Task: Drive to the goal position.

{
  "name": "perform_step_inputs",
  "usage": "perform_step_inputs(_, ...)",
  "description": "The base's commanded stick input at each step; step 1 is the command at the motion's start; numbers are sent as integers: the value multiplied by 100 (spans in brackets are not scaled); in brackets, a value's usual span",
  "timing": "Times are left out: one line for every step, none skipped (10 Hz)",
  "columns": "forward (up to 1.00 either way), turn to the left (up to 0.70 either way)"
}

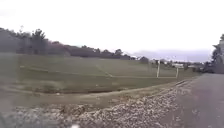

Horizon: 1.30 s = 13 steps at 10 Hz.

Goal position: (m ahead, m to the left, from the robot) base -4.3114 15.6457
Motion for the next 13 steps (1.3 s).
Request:
perform_step_inputs(0, 45)
perform_step_inputs(0, 45)
perform_step_inputs(0, 45)
perform_step_inputs(0, 45)
perform_step_inputs(0, 45)
perform_step_inputs(0, 45)
perform_step_inputs(0, 45)
perform_step_inputs(0, 45)
perform_step_inputs(0, 45)
perform_step_inputs(0, 45)
perform_step_inputs(0, 45)
perform_step_inputs(0, 45)
perform_step_inputs(0, 45)
